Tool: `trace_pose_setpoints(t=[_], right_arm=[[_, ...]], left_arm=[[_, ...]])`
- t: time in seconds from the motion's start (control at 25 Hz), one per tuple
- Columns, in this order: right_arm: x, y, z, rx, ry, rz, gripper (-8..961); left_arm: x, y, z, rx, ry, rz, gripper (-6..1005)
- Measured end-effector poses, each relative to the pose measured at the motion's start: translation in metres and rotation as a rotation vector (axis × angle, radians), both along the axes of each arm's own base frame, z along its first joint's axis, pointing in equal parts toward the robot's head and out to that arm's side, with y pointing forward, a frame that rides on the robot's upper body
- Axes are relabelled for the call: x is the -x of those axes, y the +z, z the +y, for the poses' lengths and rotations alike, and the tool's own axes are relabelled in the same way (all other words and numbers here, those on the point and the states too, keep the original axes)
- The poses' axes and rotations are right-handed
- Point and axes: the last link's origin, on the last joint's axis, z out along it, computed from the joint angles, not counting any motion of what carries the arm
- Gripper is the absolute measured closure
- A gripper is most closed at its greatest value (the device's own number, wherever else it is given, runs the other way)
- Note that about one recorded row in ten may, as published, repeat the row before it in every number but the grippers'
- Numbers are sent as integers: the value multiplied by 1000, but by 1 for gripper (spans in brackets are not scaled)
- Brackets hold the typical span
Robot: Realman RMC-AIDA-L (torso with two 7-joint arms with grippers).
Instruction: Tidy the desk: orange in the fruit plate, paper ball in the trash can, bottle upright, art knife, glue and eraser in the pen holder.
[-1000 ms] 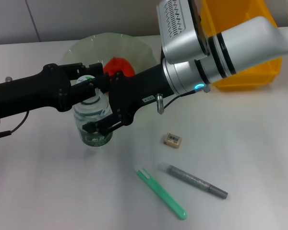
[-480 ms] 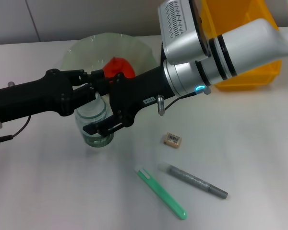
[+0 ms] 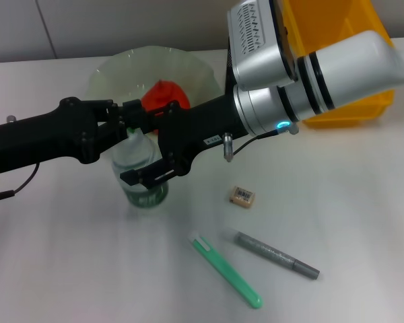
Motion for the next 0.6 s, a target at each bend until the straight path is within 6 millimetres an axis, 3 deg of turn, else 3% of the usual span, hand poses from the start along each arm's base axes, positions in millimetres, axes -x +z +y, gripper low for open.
trace_pose_setpoints(t=[0.16, 0.48, 0.6], right_arm=[[1, -1, 0, 1, -6, 13, 168], [0, -1, 0, 0, -5, 14, 256], [1, -1, 0, -1, -4, 14, 279]], left_arm=[[0, 6, -1, -26, -7, -26, 860], [5, 26, -4, -98, 15, -120, 900], [10, 30, -8, -118, 13, -119, 840]])
